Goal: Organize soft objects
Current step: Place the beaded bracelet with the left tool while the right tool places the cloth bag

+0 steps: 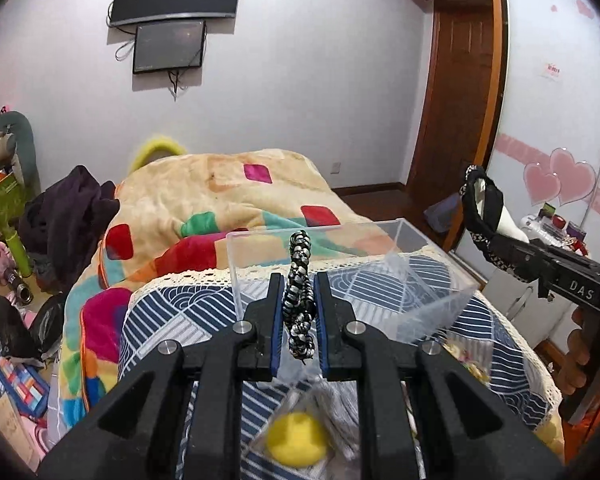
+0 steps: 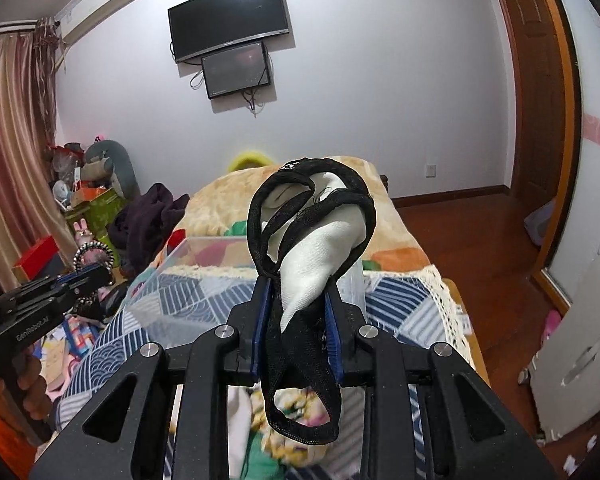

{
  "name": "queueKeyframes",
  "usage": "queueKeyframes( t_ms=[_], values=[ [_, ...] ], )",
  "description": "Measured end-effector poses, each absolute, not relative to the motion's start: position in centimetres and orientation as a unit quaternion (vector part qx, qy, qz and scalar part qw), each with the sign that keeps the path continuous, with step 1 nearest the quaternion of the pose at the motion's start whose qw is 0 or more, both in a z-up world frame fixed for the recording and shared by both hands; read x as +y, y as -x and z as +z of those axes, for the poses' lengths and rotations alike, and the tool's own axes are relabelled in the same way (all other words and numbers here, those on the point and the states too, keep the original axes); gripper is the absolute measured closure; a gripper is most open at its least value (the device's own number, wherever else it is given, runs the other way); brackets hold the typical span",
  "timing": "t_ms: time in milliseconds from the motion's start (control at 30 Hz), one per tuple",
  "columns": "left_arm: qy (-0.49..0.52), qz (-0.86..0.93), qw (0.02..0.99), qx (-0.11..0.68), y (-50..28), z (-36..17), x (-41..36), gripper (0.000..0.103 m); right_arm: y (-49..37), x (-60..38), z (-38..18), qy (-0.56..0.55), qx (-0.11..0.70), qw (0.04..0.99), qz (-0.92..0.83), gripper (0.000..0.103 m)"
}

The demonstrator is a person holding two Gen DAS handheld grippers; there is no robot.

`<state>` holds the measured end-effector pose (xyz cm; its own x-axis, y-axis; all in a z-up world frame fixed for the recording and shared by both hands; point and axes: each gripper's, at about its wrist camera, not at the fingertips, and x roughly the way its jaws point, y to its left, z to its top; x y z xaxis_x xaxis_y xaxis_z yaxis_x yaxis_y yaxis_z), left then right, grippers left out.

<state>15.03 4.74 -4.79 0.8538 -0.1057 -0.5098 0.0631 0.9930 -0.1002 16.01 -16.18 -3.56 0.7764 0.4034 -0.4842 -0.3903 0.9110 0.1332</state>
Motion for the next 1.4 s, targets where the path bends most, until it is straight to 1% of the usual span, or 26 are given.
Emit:
queueKeyframes(
  t_ms=[333,567,733,800,833,867,900,933,967,1033,1067,1100,1133,1167,1200,1233,1333,1400],
  values=[
    [0.032,-0.055,0.939,0.338,-20.8,-7.3,4.5,0.089,-19.5,-14.0,-4.7,0.013,0.300,0.930,0.210,0.080],
    [-0.021,-0.072,0.921,0.382,-23.4,-9.3,2.5,0.089,-21.9,-12.6,-6.9,0.044,0.361,0.909,0.205,0.080],
    [-0.026,-0.076,0.909,0.410,-24.7,-10.3,2.0,0.089,-23.2,-11.8,-8.3,0.065,0.399,0.890,0.210,0.080],
    [-0.024,-0.078,0.904,0.420,-25.1,-10.7,2.0,0.085,-23.4,-11.6,-8.5,0.070,0.411,0.884,0.212,0.080],
    [-0.023,-0.076,0.904,0.421,-25.2,-10.8,2.0,0.079,-23.5,-11.5,-8.6,0.074,0.415,0.881,0.214,0.080],
    [-0.023,-0.074,0.904,0.420,-25.2,-10.8,2.0,0.068,-23.6,-11.6,-8.7,0.078,0.418,0.879,0.216,0.080],
    [-0.023,-0.074,0.904,0.420,-25.3,-10.8,2.0,0.061,-23.5,-11.5,-8.8,0.083,0.423,0.876,0.218,0.080],
    [-0.022,-0.074,0.906,0.417,-25.3,-10.7,2.1,0.052,-23.7,-11.5,-8.9,0.087,0.425,0.874,0.220,0.079],
    [-0.022,-0.074,0.907,0.414,-25.3,-10.6,2.1,0.049,-23.8,-11.6,-8.9,0.091,0.427,0.872,0.222,0.077],
    [-0.025,-0.078,0.908,0.410,-25.1,-10.4,2.0,0.049,-23.7,-11.5,-8.9,0.100,0.429,0.870,0.223,0.076],
    [-0.026,-0.078,0.909,0.409,-25.0,-10.2,2.0,0.047,-23.7,-11.5,-8.9,0.105,0.430,0.869,0.221,0.072],
    [-0.023,-0.078,0.910,0.407,-24.9,-10.0,2.0,0.045,-23.7,-11.4,-8.9,0.107,0.431,0.868,0.222,0.070],
    [-0.022,-0.078,0.910,0.406,-24.9,-9.8,2.0,0.040,-23.7,-11.3,-8.8,0.109,0.433,0.866,0.224,0.067],
    [-0.020,-0.077,0.912,0.402,-24.7,-9.5,2.1,0.037,-23.7,-11.1,-8.7,0.112,0.434,0.866,0.224,0.061],
    [-0.018,-0.076,0.914,0.398,-24.5,-9.3,2.2,0.036,-23.5,-11.1,-8.6,0.114,0.434,0.865,0.223,0.058],
    [-0.017,-0.073,0.916,0.394,-24.2,-8.9,2.3,0.035,-23.5,-11.0,-8.5,0.115,0.430,0.867,0.223,0.056],
    [-0.015,-0.062,0.924,0.377,-23.2,-7.9,2.6,0.027,-22.6,-11.2,-7.5,0.115,0.412,0.875,0.225,0.055],
    [-0.011,-0.056,0.929,0.366,-22.3,-7.2,2.9,0.021,-22.2,-11.4,-6.7,0.112,0.400,0.882,0.223,0.049]
  ],
)
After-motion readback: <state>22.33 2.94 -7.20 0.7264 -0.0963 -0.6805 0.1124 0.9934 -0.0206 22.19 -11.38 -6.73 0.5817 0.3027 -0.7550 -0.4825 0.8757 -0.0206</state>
